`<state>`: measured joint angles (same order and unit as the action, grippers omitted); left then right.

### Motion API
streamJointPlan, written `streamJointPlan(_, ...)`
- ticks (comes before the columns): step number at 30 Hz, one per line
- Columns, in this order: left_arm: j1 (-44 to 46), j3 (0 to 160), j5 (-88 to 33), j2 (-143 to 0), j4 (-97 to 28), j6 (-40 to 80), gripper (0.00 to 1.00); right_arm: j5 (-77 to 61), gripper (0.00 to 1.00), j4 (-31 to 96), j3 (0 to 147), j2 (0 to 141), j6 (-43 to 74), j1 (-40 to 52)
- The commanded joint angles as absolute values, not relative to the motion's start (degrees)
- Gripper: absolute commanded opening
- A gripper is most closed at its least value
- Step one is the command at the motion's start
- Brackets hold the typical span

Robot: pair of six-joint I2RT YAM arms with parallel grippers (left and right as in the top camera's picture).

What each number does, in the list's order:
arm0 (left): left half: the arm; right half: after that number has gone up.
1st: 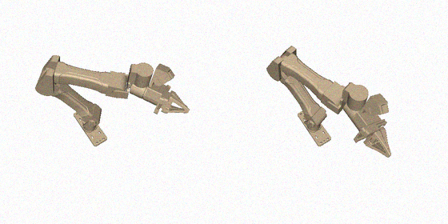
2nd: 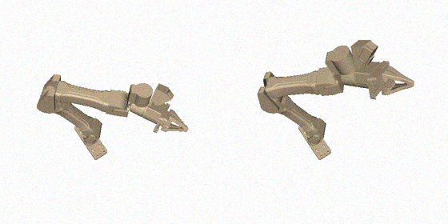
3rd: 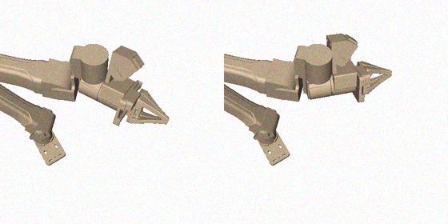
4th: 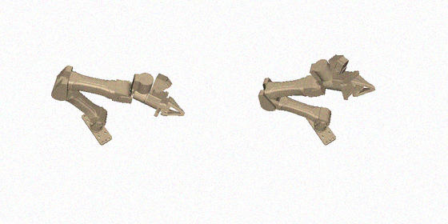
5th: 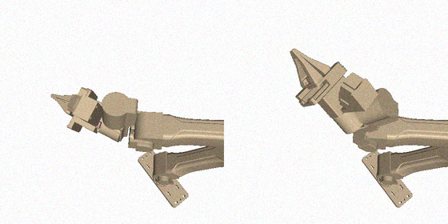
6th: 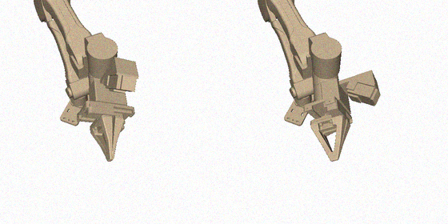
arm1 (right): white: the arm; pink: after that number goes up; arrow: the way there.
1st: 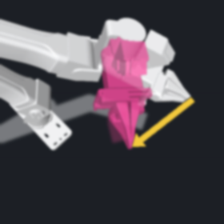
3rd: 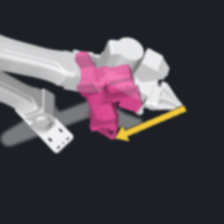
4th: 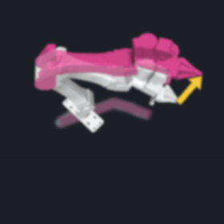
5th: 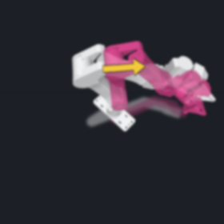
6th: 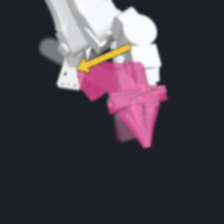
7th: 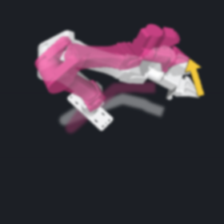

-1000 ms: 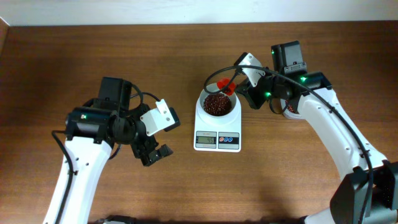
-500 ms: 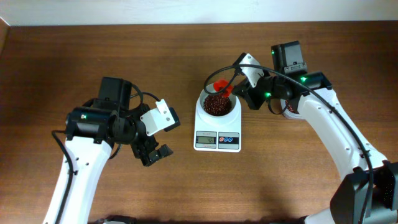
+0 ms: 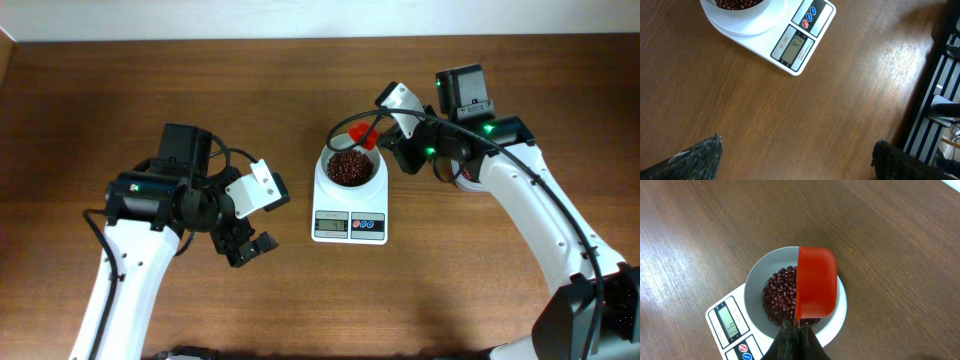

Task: Scoop and weigh 50g on scale
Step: 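Hold the scoop over the bowl, tipping out remaining beans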

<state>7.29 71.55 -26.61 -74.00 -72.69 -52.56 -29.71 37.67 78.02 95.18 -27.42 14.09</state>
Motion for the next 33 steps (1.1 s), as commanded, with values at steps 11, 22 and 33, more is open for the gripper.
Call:
streamJointPlan(11, 7.07, 72.49, -27.64, -74.15, -72.73, -53.23, 0.99, -29.08, 0.04, 36.51, 79.42, 93.47, -27.42, 14.61)
streamJointPlan(22, 7.07, 72.49, -27.64, -74.15, -72.73, -53.23, 0.99, -29.58, 0.04, 37.06, 79.42, 93.60, -24.82, 13.93)
streamJointPlan(33, 7.07, 72.49, -27.64, -74.15, -72.73, -53.23, 0.99, -34.76, 0.04, 40.53, 79.42, 93.65, -22.33, 16.64)
